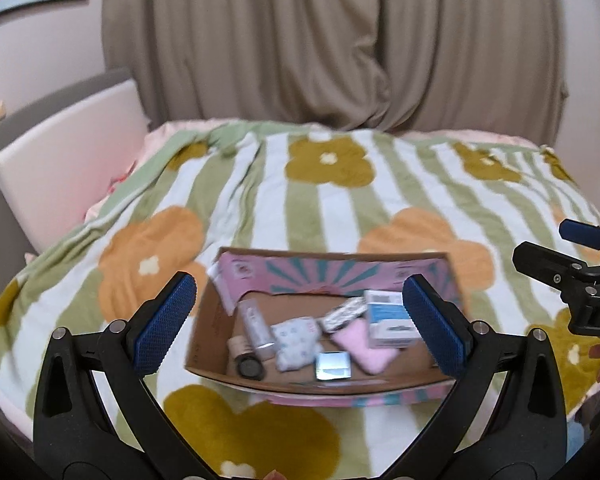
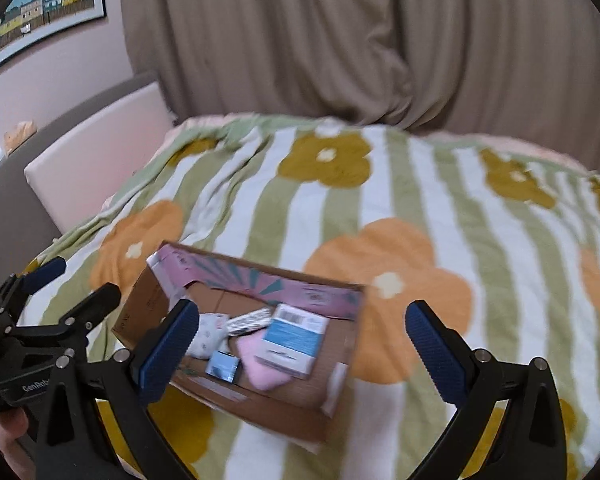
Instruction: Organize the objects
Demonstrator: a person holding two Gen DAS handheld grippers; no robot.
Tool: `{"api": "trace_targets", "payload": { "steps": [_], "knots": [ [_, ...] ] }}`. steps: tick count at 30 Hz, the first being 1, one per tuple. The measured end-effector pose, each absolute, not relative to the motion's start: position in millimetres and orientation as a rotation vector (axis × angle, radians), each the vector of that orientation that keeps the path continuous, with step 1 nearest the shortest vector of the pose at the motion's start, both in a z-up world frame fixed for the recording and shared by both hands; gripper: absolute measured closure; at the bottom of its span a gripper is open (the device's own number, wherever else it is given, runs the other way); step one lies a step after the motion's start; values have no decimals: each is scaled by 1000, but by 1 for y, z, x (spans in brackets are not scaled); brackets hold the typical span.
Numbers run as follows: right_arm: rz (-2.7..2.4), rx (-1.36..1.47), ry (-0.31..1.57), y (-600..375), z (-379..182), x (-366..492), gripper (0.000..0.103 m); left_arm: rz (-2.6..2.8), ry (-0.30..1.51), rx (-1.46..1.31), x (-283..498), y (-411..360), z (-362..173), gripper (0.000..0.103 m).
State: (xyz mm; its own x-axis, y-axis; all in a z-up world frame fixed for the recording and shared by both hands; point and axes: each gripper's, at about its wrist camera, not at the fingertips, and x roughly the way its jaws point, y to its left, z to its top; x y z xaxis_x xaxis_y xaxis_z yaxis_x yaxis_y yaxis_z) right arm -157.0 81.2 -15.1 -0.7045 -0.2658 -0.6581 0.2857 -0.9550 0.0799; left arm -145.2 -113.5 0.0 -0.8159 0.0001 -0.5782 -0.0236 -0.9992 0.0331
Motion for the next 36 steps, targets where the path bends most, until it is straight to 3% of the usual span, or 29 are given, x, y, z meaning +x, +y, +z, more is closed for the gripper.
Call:
{"api": "trace_targets", "payload": {
  "steps": [8, 15, 36],
  "knots": [
    [-2780, 1002, 77, 139, -8, -100, 0, 2910, 121, -905, -100, -57, -3, 0],
    [-2827, 1055, -39, 188, -35, -72, 0, 2881, 9, -917, -77, -42, -16, 0],
    [-2873, 1016, -3, 204, -29, -66, 0, 2870, 17, -947, -69, -31, -25, 0]
  ]
}}
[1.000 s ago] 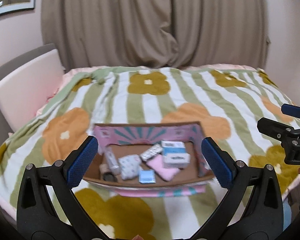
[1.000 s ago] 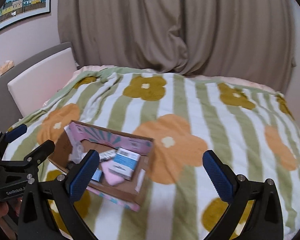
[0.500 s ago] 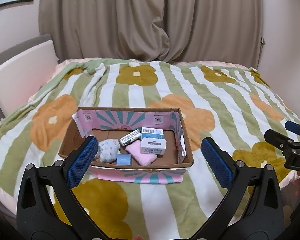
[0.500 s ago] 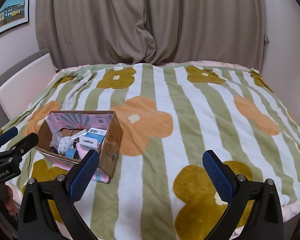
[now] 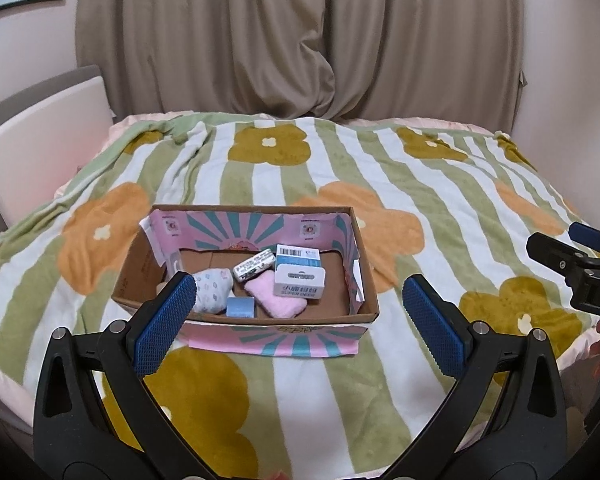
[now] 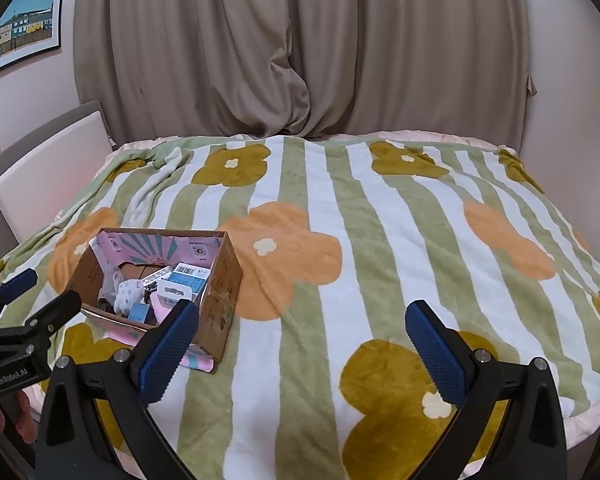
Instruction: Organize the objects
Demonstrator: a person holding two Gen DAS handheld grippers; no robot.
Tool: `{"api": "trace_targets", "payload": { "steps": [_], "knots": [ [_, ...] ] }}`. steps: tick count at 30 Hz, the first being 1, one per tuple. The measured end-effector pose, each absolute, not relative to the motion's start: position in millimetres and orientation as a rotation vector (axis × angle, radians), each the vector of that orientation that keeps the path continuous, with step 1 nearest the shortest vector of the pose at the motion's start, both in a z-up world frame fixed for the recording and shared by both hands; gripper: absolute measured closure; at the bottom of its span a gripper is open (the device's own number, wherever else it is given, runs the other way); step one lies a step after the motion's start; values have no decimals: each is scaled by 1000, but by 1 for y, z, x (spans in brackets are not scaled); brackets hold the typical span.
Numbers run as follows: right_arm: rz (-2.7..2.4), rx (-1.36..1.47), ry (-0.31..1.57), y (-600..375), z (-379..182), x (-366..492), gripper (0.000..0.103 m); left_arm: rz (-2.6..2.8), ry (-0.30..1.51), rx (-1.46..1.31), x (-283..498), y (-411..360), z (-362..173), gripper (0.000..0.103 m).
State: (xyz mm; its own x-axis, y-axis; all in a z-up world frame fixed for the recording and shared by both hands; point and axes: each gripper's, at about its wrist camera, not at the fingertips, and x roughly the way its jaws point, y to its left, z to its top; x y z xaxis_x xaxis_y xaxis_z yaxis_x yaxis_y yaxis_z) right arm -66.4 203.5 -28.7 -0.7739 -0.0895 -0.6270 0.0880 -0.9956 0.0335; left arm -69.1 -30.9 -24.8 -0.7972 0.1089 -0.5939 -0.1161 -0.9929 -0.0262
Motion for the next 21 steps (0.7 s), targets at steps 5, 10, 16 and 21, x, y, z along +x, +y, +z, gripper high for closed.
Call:
{"api": "trace_targets", "payload": {
  "steps": [5, 10, 16, 21],
  "knots": [
    [-2882, 1007, 24, 201, -26, -64, 0, 2883, -3, -940, -66, -32, -25, 0],
    [-2881, 1006, 17, 200, -26, -63, 0, 2891, -16, -931, -65, -35, -22, 0],
    [-2874, 1012, 26, 199, -26, -65, 0, 2876, -41, -932, -65, -36, -21, 0],
    [-2873, 1004, 40, 197, -24, -66, 0, 2885, -43, -928, -64, -36, -20, 0]
  ]
}}
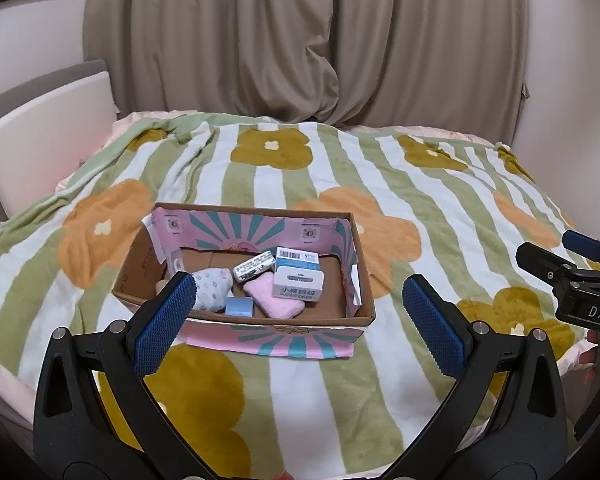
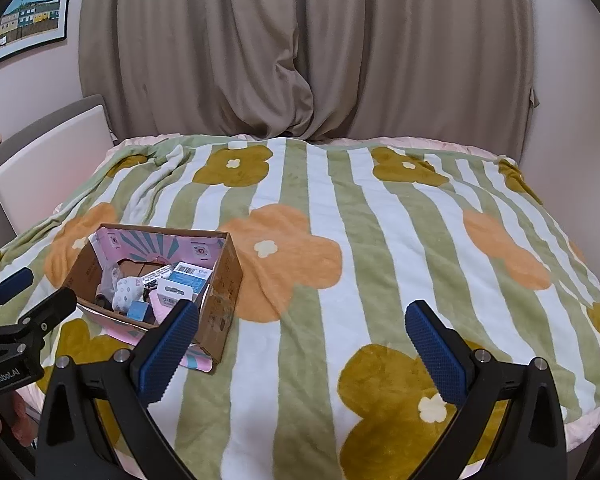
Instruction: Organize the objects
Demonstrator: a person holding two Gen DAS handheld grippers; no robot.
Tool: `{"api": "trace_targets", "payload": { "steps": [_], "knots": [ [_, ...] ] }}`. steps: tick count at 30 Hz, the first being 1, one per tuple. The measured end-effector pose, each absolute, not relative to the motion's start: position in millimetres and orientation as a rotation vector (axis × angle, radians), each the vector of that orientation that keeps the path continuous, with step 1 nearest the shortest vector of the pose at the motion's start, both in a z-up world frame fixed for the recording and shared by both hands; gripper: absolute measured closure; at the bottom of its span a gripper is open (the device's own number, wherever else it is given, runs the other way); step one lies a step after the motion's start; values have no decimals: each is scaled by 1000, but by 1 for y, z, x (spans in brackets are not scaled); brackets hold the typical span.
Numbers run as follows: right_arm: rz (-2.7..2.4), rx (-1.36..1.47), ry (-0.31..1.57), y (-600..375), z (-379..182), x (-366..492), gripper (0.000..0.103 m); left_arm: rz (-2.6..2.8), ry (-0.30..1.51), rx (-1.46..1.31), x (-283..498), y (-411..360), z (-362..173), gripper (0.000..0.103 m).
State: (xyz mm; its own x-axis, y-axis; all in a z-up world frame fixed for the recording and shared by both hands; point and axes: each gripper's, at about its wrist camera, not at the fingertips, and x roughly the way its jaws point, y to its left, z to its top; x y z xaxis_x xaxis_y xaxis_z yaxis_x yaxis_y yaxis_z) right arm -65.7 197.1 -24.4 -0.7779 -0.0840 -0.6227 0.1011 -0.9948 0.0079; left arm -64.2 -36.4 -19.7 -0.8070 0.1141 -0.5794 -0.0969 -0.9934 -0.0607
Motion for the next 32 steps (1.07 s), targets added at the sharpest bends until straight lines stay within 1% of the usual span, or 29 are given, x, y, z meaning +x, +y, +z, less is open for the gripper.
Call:
{"api": "trace_targets", "payload": {
  "steps": [5, 19, 25, 32],
  "knots": [
    [-2870, 1002, 32, 198, -24, -66, 0, 2876, -63, -929, -65, -38, -19, 0],
    [-2868, 1002, 30, 197, -23, -66, 0, 2908, -42, -912, -62, -36, -16, 0],
    [-2867, 1006, 27, 197, -22, -67, 0, 2961, 3, -900, -60, -33, -13, 0],
    [-2865, 1008, 21, 196, -23, -68, 0, 2958, -11, -830, -55, -31, -12, 0]
  ]
}}
